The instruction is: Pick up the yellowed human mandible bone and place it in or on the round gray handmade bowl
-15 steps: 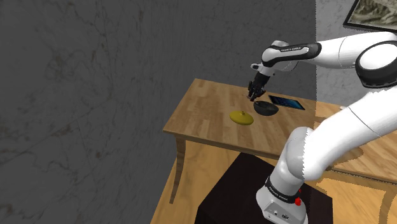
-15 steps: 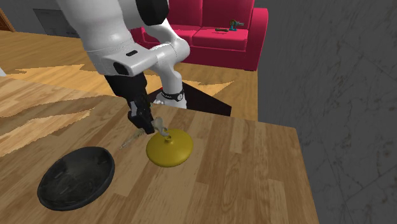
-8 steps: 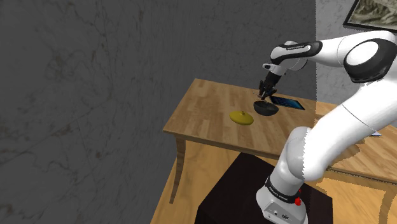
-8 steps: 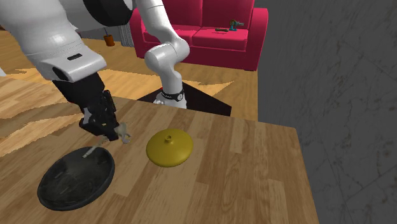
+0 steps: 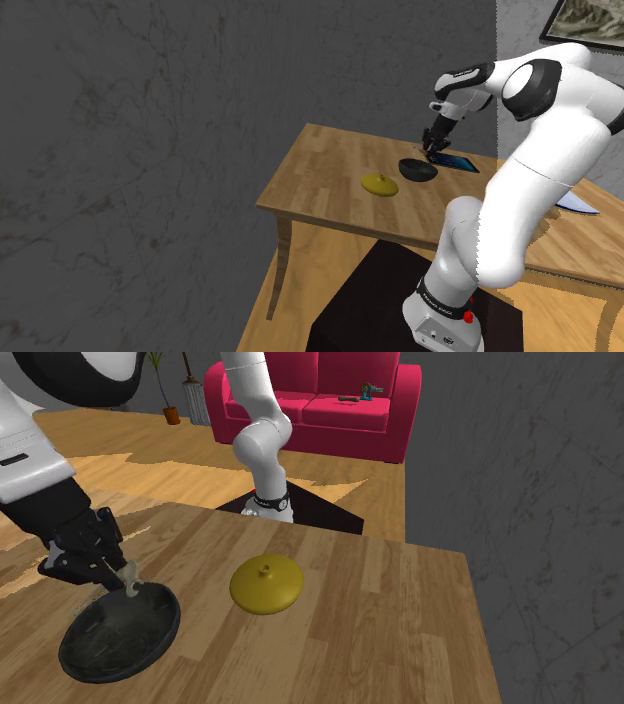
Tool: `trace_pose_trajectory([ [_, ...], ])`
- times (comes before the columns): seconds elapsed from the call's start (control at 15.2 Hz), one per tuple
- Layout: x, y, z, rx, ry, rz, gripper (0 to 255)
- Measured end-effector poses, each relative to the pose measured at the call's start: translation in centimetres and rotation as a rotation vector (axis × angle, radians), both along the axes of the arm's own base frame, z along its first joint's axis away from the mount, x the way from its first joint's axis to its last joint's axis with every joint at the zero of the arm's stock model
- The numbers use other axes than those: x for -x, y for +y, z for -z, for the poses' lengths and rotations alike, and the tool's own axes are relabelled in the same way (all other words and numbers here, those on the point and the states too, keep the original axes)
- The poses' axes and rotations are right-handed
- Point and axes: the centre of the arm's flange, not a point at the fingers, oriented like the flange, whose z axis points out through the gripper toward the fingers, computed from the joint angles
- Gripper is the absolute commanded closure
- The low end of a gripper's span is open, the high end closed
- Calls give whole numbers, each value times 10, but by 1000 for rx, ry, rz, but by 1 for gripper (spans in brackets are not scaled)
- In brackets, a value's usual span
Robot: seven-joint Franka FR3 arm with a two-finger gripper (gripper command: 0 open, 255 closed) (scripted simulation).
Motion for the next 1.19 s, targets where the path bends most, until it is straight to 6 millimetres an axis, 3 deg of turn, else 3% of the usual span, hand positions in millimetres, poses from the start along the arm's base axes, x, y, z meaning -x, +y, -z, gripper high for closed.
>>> trace_pose_trajectory([
  [0.79, 1, -2, 61, 4, -2, -2, 255],
  [1.19, -1, -3, 65, 6, -3, -4, 255],
])
